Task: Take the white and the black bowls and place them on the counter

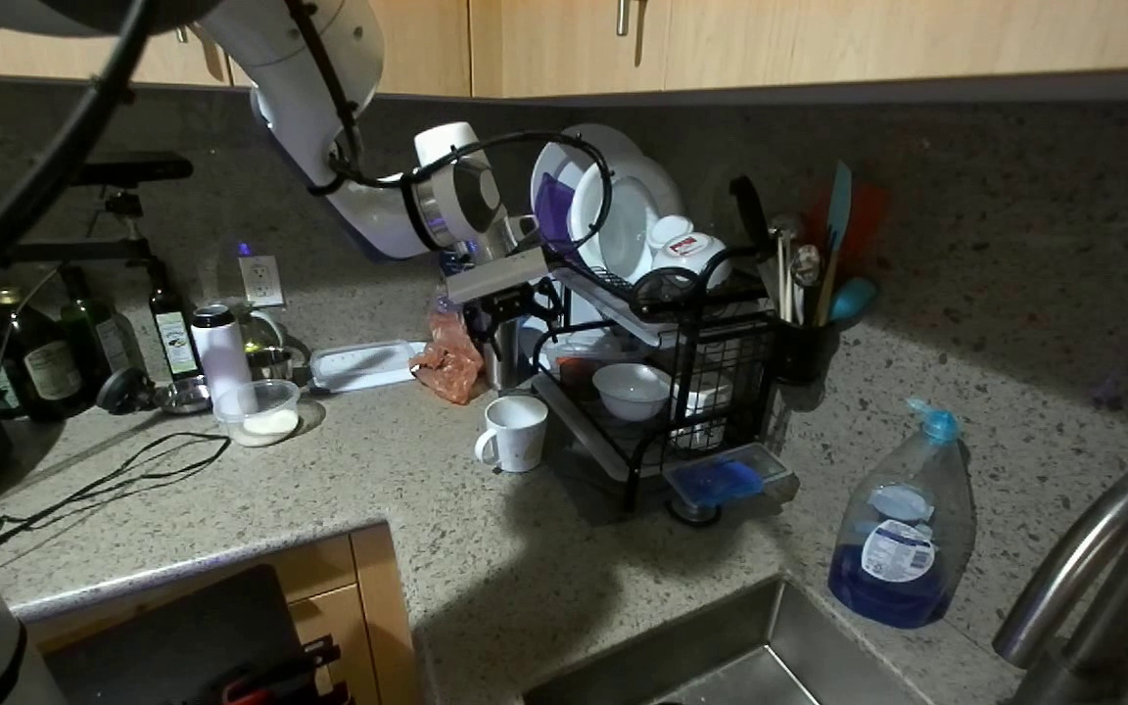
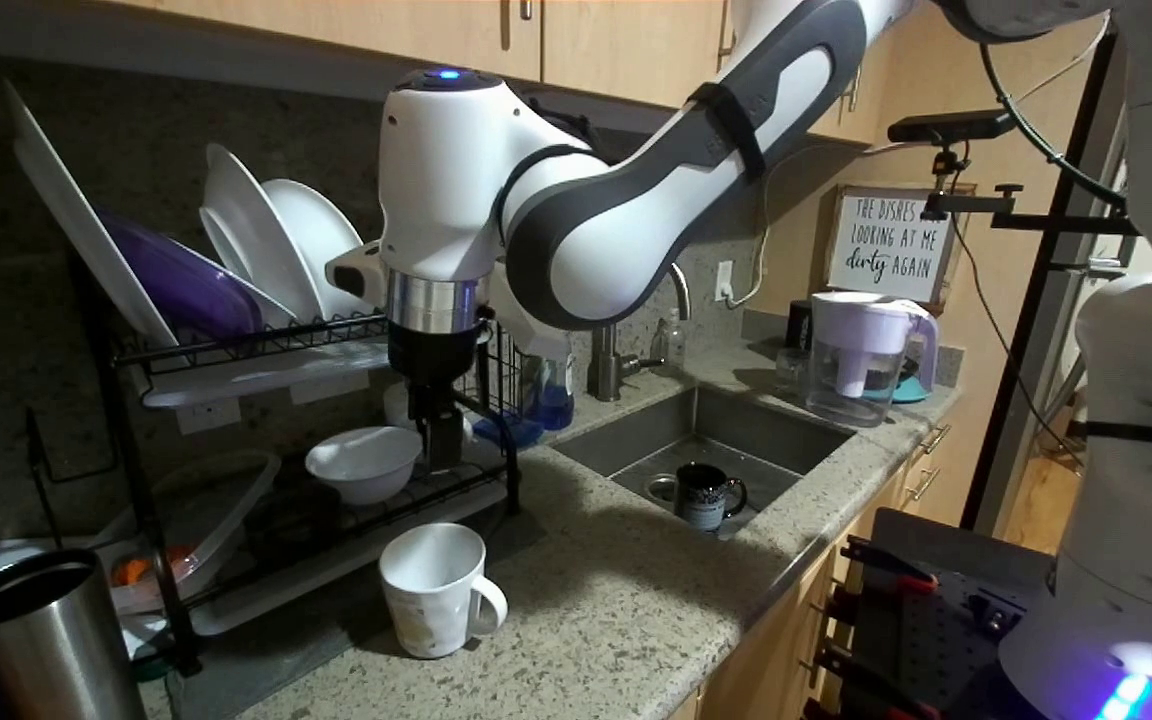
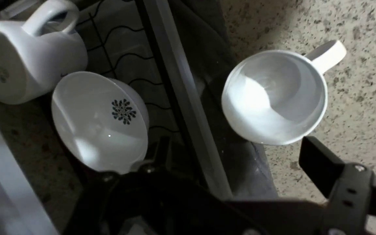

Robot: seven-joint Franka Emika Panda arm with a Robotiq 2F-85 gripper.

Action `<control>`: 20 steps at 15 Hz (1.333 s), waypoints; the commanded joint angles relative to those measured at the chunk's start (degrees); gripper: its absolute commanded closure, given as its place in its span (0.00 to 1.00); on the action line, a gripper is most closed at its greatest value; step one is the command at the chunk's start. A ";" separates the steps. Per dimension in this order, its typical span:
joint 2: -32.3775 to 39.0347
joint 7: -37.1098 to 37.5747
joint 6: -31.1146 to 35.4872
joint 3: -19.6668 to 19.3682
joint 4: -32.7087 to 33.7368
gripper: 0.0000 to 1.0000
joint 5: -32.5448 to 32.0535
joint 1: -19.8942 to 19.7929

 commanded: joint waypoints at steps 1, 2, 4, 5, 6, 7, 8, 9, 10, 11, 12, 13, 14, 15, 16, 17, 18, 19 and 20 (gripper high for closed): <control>2.56 6.04 3.78 -2.37 2.39 0.00 -2.62 1.13; 3.33 7.40 4.65 -3.10 2.94 0.00 -3.66 1.49; 4.91 10.31 5.63 -4.48 3.98 0.00 -5.98 2.22; 5.75 12.32 5.92 -5.27 4.65 0.00 -7.32 2.68; 6.49 14.15 6.18 -5.87 5.21 0.00 -8.21 3.04; 7.17 16.06 6.18 -6.45 5.79 0.00 -9.00 3.35; 7.86 18.35 6.33 -7.17 6.41 0.00 -10.11 3.88; 8.62 20.44 6.51 -7.85 7.04 0.00 -11.32 4.36; 9.37 22.59 6.84 -8.53 7.67 0.00 -12.85 4.92; 10.35 24.66 6.97 -9.31 8.49 0.00 -14.74 5.54; 11.09 26.42 6.90 -9.76 9.17 0.00 -16.21 5.95; 11.88 28.15 6.63 -10.18 9.96 0.00 -17.52 6.31; 12.66 30.07 6.50 -10.58 10.70 0.00 -18.72 6.63; 13.46 31.95 6.25 -10.97 11.53 0.00 -19.76 6.96; 14.42 33.25 5.71 -11.04 12.45 0.00 -19.88 6.92; 15.10 32.93 4.98 -10.66 13.11 0.00 -19.33 6.66; 15.50 30.49 3.87 -9.89 13.46 0.00 -18.24 6.28; 14.13 31.00 5.71 -9.84 11.33 0.00 -18.34 5.83; 14.77 30.97 5.63 -9.89 11.80 0.00 -18.31 5.88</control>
